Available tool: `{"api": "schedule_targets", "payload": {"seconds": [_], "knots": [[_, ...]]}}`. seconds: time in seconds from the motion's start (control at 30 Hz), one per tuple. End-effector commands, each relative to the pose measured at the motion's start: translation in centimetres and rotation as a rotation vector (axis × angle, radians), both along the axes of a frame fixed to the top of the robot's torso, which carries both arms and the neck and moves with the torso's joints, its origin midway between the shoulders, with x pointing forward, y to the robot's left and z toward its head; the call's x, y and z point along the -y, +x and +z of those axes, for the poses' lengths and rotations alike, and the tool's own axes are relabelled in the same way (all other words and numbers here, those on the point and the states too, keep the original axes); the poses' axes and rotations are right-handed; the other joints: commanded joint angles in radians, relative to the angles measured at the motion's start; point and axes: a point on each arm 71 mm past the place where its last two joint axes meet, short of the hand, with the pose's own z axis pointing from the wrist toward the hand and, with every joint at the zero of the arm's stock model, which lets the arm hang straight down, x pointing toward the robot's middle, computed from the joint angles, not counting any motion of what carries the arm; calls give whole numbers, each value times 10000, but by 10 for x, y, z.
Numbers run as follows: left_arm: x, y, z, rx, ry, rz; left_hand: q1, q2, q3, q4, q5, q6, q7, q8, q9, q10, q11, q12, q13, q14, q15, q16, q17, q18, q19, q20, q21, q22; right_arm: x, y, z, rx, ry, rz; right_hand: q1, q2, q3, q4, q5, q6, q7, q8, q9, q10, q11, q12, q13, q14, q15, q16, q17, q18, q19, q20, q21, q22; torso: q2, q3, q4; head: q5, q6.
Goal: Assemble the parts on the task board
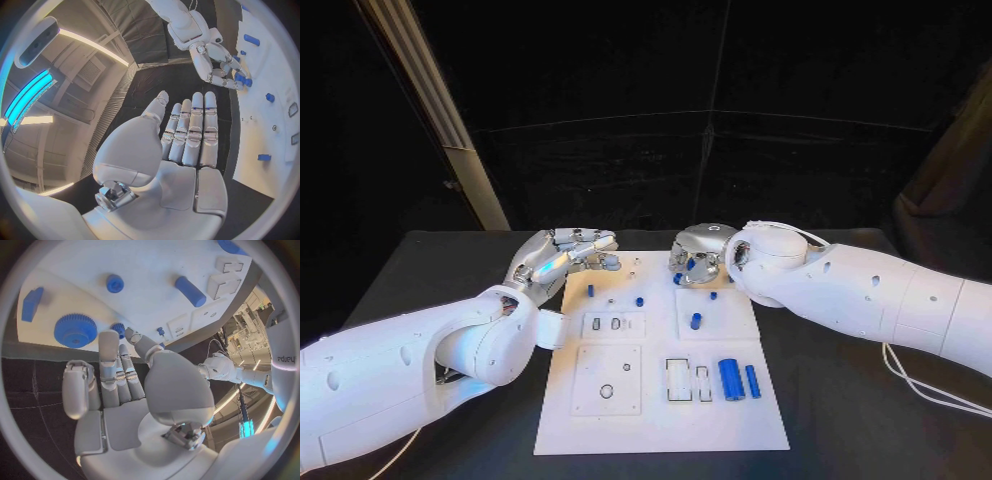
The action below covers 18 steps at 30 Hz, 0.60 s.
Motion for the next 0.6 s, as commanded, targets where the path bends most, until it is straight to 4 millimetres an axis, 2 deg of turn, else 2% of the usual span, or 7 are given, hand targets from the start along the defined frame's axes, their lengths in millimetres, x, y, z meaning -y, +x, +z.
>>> {"api": "schedule_targets", "payload": {"seconds": [0.03,0.17,0.37,0.6], "knots": [[2,0,1,7,-108,-182,-104,4,-57,21,-52,45,-15,-64,-12,49,28,-64,-17,47,43,-56,15,110,13,42,7,-15,-1,1,0,-61,-115,68,-2,-1,-55,7,-23,-81,-32,-56,-13,-49,11,-33,6,7,51,70,4,-129,1,25,26,298,7,0,-4,13,-26],[2,0,1,-9,-112,-206,-105,6,-60,14,-60,40,-14,-73,-15,45,30,-74,-17,48,44,-61,16,110,12,43,5,-18,-1,2,-1,-139,-186,22,26,28,-47,5,-5,-117,-46,-48,-10,-60,15,-36,3,-11,55,106,-3,-127,-5,28,25,294,15,10,-5,31,-51],[2,0,1,-23,-112,-221,-105,6,-60,14,-60,40,-14,-73,-15,45,30,-74,-17,48,44,-61,16,110,12,43,5,-18,-2,3,-3,-303,-324,-6,61,101,-11,11,26,-101,-33,-23,4,-45,16,-30,4,-34,58,192,40,-134,10,32,40,327,9,1,-14,35,-89],[2,1,0,-33,-115,-239,-105,6,-60,14,-60,40,-14,-73,-15,45,30,-74,-17,48,44,-61,16,110,12,43,5,-18,-2,5,-4,-374,-403,-39,47,327,140,43,42,178,62,57,49,142,-15,-17,7,-95,38,426,132,-159,78,27,98,463,18,3,-11,40,-123]]}}
